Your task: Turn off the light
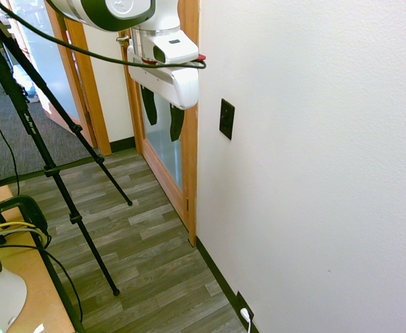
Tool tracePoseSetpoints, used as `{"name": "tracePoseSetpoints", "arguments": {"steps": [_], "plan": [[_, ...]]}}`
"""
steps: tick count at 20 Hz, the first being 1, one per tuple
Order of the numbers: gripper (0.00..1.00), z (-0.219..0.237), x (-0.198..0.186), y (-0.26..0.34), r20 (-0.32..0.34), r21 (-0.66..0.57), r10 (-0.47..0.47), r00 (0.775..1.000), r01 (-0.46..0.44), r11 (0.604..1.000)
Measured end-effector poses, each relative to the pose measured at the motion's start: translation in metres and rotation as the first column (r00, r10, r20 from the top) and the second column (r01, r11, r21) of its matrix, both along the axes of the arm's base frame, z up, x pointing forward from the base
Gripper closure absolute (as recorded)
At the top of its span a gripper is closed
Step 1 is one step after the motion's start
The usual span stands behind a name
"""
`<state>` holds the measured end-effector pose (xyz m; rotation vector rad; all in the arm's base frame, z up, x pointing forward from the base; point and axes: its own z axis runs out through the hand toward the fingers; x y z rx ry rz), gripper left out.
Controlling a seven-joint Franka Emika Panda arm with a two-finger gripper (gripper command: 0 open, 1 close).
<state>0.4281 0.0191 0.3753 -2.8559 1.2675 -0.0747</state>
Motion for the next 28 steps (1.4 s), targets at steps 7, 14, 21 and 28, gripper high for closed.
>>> {"name": "tracePoseSetpoints", "arguments": {"steps": [7,14,21,28], "plan": [[0.0,-0.011,0.021,0.028,0.136,0.013,-0.036,0.99,0.035,0.999],[0.0,-0.025,0.085,0.047,0.349,0.013,-0.141,0.927,0.145,0.989],[1.0,-0.028,0.139,0.058,0.39,0.008,-0.178,0.903,0.19,0.982],[1.0,-0.03,0.155,0.061,0.386,0.006,-0.195,0.902,0.209,0.978]]}}
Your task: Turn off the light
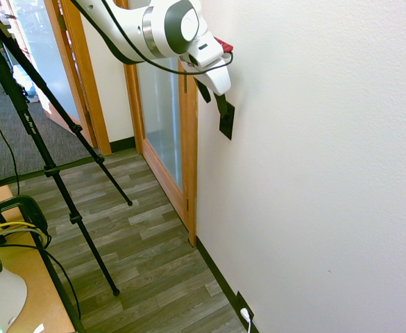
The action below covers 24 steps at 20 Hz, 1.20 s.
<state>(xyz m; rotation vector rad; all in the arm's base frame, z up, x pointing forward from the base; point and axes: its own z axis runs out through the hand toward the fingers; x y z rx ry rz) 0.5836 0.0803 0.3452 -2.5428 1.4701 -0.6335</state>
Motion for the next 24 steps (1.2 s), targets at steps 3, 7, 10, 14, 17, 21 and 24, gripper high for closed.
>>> {"name": "tracePoseSetpoints", "arguments": {"steps": [3,7,10,14,17,21,24], "plan": [[1.0,-0.001,0.003,0.001,-0.006,-0.001,-0.004,1.0,0.004,1.0],[1.0,-0.006,0.008,0.0,-0.011,0.001,-0.01,1.0,0.01,1.0],[1.0,-0.01,0.014,-0.001,-0.014,0.0,-0.016,1.0,0.016,1.0],[1.0,-0.018,0.02,-0.001,-0.019,0.0,-0.023,1.0,0.023,1.0],[1.0,-0.021,0.024,-0.001,-0.02,0.003,-0.027,0.999,0.027,1.0],[1.0,-0.026,0.03,-0.004,-0.018,-0.001,-0.038,0.999,0.038,0.999],[1.0,-0.027,0.03,-0.003,-0.017,0.0,-0.046,0.999,0.046,0.999]]}}
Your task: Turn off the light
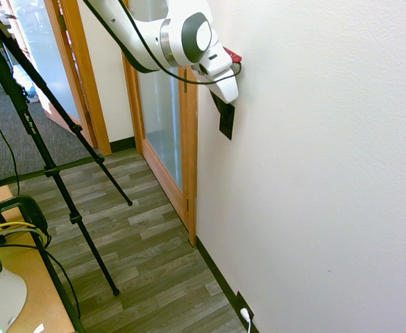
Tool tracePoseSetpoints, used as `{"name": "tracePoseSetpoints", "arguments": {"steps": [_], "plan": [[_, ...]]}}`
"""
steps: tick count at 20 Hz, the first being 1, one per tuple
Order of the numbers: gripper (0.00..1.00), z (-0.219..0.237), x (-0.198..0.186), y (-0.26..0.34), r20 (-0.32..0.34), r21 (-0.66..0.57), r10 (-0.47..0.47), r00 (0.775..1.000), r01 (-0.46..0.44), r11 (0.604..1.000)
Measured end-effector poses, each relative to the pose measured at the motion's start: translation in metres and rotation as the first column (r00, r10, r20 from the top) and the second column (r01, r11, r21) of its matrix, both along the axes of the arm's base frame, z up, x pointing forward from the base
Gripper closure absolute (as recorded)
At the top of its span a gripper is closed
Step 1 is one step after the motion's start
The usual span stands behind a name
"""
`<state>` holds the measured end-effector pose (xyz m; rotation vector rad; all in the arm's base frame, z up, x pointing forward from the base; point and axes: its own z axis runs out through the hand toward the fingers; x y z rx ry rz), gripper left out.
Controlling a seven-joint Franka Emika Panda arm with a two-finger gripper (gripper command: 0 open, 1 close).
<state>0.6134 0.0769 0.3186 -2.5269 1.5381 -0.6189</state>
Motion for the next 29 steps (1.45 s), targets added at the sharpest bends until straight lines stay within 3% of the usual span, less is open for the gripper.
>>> {"name": "tracePoseSetpoints", "arguments": {"steps": [7,14,20,29], "plan": [[1.0,-0.022,-0.001,0.007,-0.023,0.007,-0.002,1.0,0.003,1.0],[1.0,-0.015,-0.01,0.002,0.021,0.023,-0.03,0.999,0.03,0.999],[1.0,0.01,-0.062,-0.009,0.064,0.024,-0.072,0.995,0.071,0.997],[1.0,0.019,-0.149,-0.013,0.05,0.047,-0.13,0.99,0.127,0.991]]}}
